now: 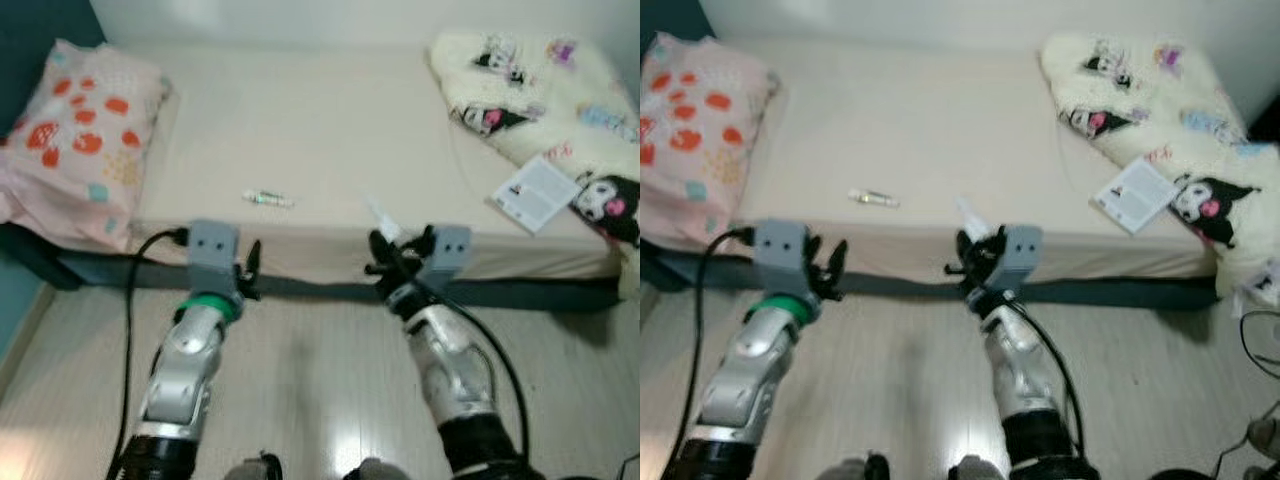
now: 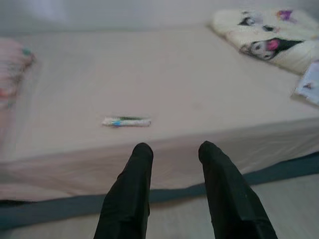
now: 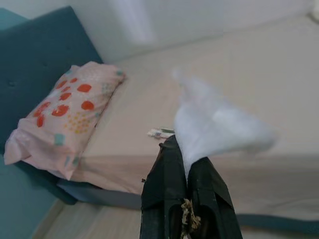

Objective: Clean up the room

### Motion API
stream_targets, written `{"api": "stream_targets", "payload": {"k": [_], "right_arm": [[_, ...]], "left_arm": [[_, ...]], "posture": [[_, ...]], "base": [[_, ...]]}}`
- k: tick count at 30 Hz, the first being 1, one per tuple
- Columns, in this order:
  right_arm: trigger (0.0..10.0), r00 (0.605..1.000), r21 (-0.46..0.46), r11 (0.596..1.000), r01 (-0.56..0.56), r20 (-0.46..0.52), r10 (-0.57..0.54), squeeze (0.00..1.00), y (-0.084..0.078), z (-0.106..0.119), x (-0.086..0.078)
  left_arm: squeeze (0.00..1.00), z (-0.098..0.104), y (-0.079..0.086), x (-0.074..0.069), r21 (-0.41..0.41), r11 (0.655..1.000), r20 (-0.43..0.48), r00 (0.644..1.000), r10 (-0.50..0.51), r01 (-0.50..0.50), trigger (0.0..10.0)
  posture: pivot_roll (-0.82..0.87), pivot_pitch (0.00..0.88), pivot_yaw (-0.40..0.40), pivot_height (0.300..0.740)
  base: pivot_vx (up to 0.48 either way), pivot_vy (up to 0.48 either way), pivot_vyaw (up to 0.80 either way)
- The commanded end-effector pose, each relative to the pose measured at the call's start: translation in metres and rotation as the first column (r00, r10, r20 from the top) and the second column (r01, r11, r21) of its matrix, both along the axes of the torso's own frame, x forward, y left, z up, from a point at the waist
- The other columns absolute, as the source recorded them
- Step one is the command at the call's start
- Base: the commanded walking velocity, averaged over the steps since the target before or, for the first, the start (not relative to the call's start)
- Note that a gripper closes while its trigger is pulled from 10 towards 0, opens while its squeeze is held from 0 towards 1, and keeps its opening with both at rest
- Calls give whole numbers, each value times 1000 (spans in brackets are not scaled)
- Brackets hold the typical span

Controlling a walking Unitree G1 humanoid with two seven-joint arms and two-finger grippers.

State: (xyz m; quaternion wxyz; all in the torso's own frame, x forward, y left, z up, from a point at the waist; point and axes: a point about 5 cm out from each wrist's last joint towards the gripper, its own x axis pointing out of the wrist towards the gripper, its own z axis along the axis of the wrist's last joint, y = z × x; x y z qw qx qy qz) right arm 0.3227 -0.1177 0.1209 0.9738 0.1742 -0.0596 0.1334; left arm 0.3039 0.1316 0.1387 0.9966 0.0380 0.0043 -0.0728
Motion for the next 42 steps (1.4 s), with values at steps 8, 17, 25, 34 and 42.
{"api": "stream_targets", "payload": {"k": [8,17,25,34,42], "right_arm": [[10000,999,-7,999,-35,-21,35,0,7,-5,-2],[10000,997,-20,997,-78,-14,78,0,13,-5,-5],[10000,951,-76,949,-306,22,308,0,36,-2,-18],[10000,913,-161,901,-402,9,409,0,48,-7,-24],[10000,890,-159,881,-446,23,455,0,54,-1,-23]], "left_arm": [[0,-6,6,-2,14,999,-26,999,30,-30,10000],[0,-7,6,-3,14,999,-31,999,32,-31,10000],[0,-8,7,-4,22,999,-43,999,34,-33,10000],[0,-52,44,-19,114,976,-231,950,209,-187,10000],[0,-50,63,-30,135,955,-232,928,290,-265,10000]], "posture": [[-45,52,37,714],[-45,58,39,714],[-46,63,47,714],[-38,70,48,714],[-19,73,49,714]], "base": [[0,0,765],[0,0,757],[0,0,751],[0,0,740],[0,0,738]]}}
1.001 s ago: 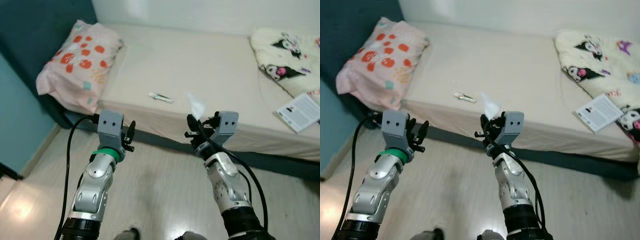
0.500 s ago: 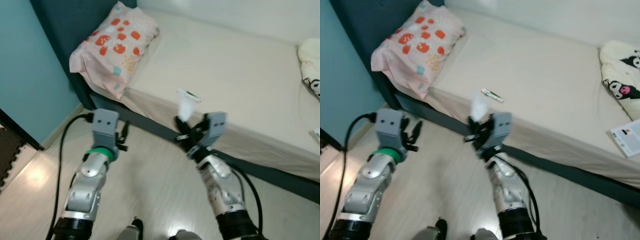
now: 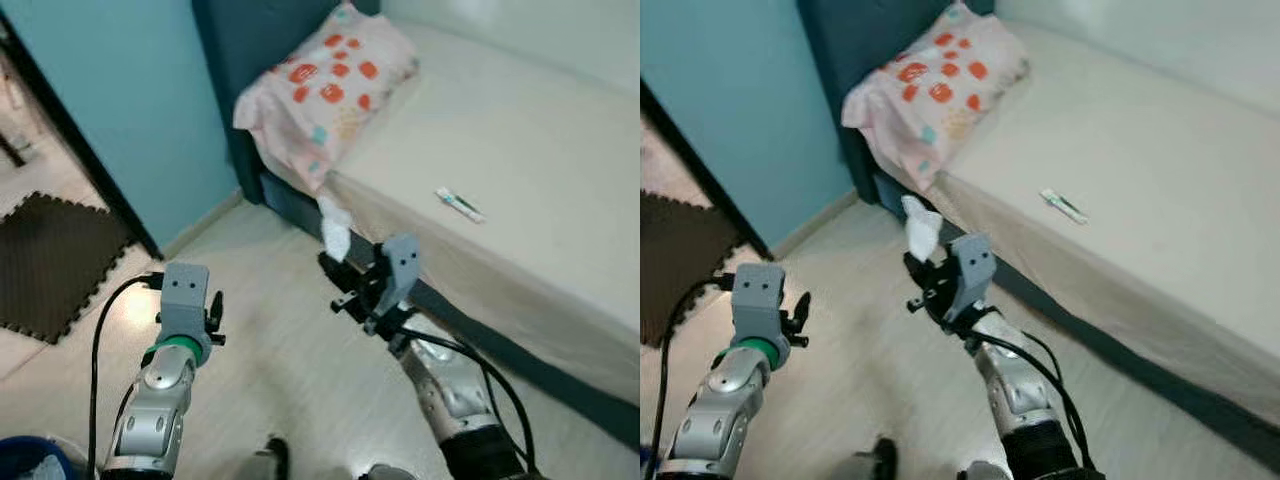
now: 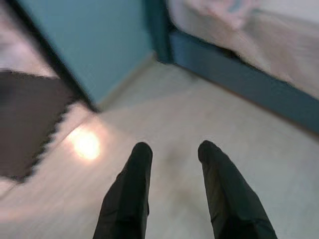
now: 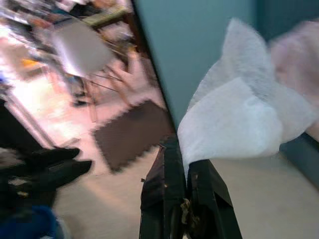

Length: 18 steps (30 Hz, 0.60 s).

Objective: Clean up the room

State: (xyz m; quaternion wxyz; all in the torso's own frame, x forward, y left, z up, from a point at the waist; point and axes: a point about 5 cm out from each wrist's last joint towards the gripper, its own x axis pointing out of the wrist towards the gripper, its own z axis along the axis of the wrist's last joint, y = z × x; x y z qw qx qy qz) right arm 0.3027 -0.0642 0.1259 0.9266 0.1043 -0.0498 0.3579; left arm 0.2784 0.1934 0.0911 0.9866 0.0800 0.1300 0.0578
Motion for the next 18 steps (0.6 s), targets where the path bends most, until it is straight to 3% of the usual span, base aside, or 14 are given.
{"api": "stream_targets", "payload": {"k": [1,9,13,18], "right_arm": [[10000,999,-5,1000,-29,-23,29,0,2,-5,-3],[10000,988,4,988,-157,-9,157,0,18,-1,-12],[10000,986,-7,986,-168,-2,168,0,18,0,-11],[10000,987,-31,986,-164,-3,164,0,13,0,-9]], "left_arm": [[0,-2,2,-5,0,1000,-13,1000,24,-24,10000],[0,12,4,-3,1,998,31,998,56,-57,10000],[0,18,3,-4,3,998,45,997,58,-58,10000],[0,21,1,-10,-53,998,82,996,40,-36,10000]], "posture": [[-19,73,49,714],[-13,74,52,714],[-11,77,52,714],[-7,75,32,714]], "base": [[0,0,738],[0,0,738],[0,0,738],[0,0,738]]}}
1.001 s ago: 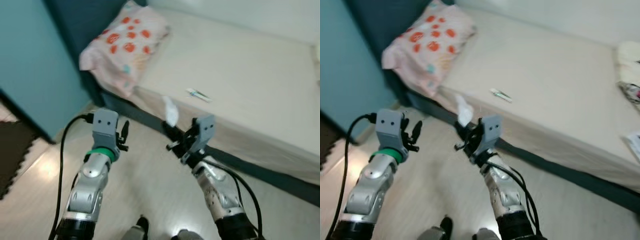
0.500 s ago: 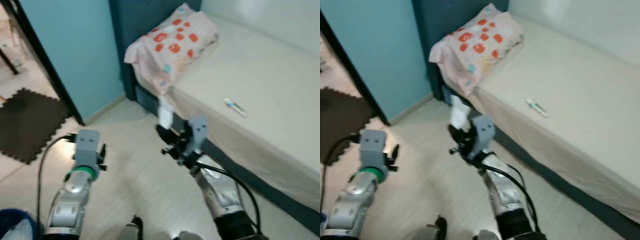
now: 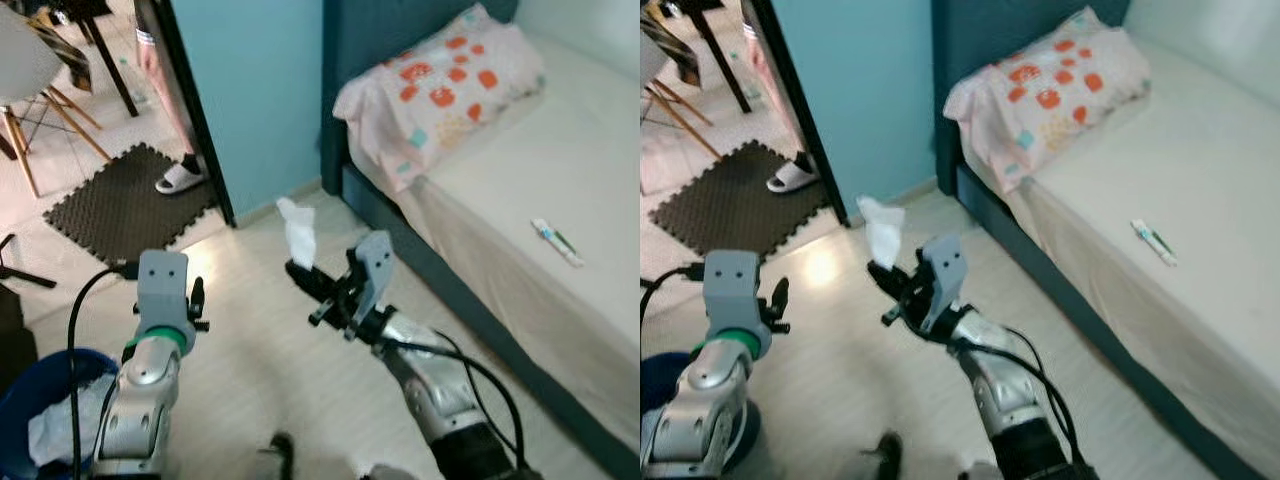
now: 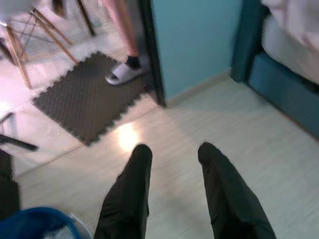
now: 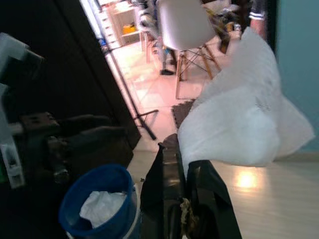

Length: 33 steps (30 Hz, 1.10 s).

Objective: Clean up the room

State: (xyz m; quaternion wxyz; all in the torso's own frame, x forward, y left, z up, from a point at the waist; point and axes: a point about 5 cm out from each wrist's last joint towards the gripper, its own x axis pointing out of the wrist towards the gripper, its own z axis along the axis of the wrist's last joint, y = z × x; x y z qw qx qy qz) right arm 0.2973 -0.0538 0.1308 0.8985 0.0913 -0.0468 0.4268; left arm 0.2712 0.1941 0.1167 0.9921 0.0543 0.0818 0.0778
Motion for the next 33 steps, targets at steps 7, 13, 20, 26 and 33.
{"api": "stream_targets", "payload": {"k": [7,13,20,26,33], "right_arm": [[10000,996,-83,995,-51,-72,45,0,-11,-18,-1],[10000,995,-92,993,-69,-81,61,0,-12,-18,3],[10000,996,-71,996,-54,-80,48,0,-8,-16,7],[10000,996,-55,998,-40,-86,35,0,-9,-18,8],[10000,992,19,999,43,-116,-41,0,-13,-15,14]], "left_arm": [[0,-10,-1,-14,-42,996,33,996,78,-77,10000],[0,-9,-3,-17,-39,994,42,994,106,-104,10000],[0,-1,-3,-14,-20,997,86,993,82,-80,10000],[0,2,-4,-9,10,998,98,993,63,-65,10000],[0,4,-5,-2,58,996,107,993,54,-61,10000]], "posture": [[29,86,-51,714],[40,86,-62,714],[43,76,-43,714],[36,70,-33,714],[24,57,-19,714]], "base": [[0,0,738],[0,0,738],[0,0,738],[0,0,738],[43,0,296]]}}
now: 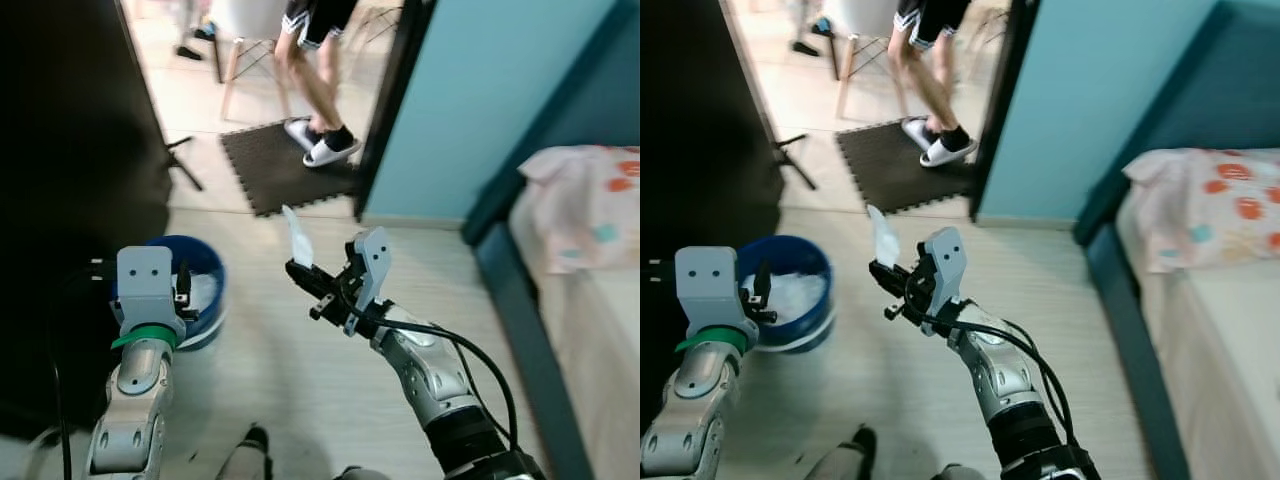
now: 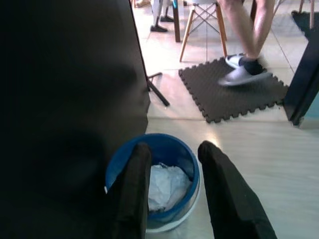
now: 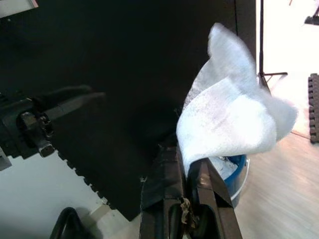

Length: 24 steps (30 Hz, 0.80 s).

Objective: Clean up the room

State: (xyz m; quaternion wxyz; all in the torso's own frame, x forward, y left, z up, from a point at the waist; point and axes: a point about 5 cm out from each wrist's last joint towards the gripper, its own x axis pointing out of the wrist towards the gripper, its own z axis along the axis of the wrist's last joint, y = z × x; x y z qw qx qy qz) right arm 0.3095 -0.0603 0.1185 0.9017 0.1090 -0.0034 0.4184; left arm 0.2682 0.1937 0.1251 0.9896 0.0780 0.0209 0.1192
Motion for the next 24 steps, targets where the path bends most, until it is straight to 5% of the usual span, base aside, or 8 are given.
{"api": "stream_targets", "payload": {"k": [1,7,11,24], "right_arm": [[10000,999,25,999,35,-21,-35,0,-7,-3,1],[10000,998,-50,997,61,25,-59,0,-7,-4,4],[10000,996,-14,996,88,26,-88,0,-8,-1,5],[10000,998,66,995,70,5,-70,0,-7,5,6]], "left_arm": [[0,-5,-5,1,-2,1000,-17,1000,-14,14,10000],[0,-2,-8,6,-5,1000,-5,1000,-26,25,10000],[0,-2,-9,8,-5,999,-2,1000,-31,31,10000],[0,-2,-9,8,0,999,-3,999,-33,33,10000]], "posture": [[24,57,-19,714],[18,54,-11,714],[17,56,-9,714],[17,66,-6,714]], "base": [[300,0,0],[480,0,364],[480,0,680],[388,0,0]]}}
